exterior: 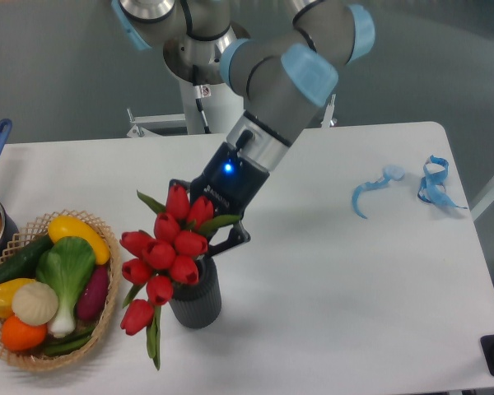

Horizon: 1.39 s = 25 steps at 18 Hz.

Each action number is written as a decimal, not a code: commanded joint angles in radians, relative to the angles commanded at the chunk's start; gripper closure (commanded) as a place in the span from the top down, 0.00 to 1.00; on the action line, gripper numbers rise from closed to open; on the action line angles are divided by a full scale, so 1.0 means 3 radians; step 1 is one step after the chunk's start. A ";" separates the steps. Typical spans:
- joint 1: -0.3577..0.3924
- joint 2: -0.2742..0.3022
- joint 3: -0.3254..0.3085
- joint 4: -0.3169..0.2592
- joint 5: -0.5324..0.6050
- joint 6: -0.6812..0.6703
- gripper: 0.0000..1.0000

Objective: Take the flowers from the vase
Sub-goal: 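Lift the gripped tulip bunch up out of the black vase, then carry the tulip bunch away from the vase toward the blue ribbon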

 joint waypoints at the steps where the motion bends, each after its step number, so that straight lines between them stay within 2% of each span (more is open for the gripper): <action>1: 0.0010 0.0010 0.0046 0.0000 -0.0020 -0.0077 0.30; 5: 0.0031 0.0056 0.0220 -0.0005 -0.0092 -0.0312 0.30; 10: 0.0276 0.0051 0.0491 -0.0031 -0.0245 -0.0548 0.30; 18: 0.0797 -0.0010 0.0512 -0.0020 -0.0333 -0.0395 0.30; 21: 0.0844 -0.0127 0.0532 -0.0026 -0.0327 -0.0093 0.30; 23: 0.0976 -0.0173 0.0527 -0.0021 -0.0327 -0.0011 0.30; 25: 0.0997 -0.0199 0.0512 -0.0020 -0.0327 0.0050 0.30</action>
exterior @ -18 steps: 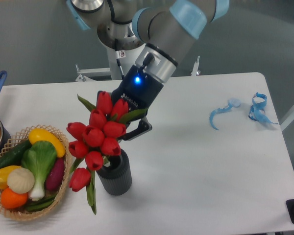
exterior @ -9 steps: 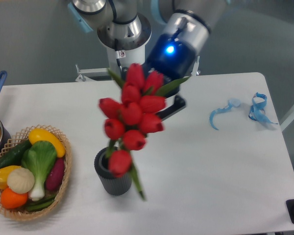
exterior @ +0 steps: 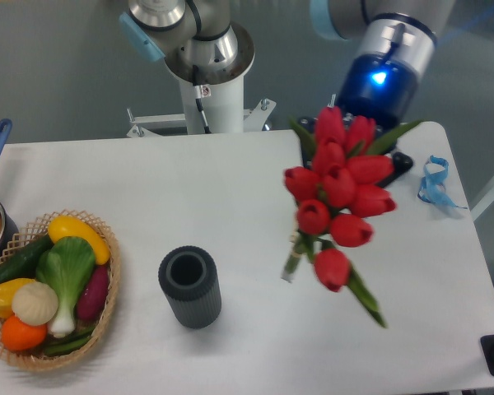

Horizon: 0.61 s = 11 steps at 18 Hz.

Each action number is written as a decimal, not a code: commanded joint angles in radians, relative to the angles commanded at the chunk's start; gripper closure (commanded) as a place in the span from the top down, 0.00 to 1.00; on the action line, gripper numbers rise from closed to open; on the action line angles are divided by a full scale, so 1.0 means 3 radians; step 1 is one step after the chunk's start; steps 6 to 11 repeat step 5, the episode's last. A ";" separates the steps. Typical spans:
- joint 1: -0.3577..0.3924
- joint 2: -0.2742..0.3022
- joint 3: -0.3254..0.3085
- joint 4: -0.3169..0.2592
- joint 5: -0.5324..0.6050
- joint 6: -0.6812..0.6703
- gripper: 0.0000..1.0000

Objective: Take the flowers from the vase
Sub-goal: 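Carry the tulip bunch away from the vase toward the blue ribbon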

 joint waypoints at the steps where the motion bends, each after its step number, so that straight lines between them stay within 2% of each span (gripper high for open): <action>1: 0.0000 -0.0015 -0.0015 0.0000 0.0000 0.0026 0.30; 5: 0.0051 -0.0005 -0.0102 0.0005 0.0005 0.0067 0.30; 11: 0.0051 -0.0005 -0.0102 0.0005 0.0005 0.0067 0.30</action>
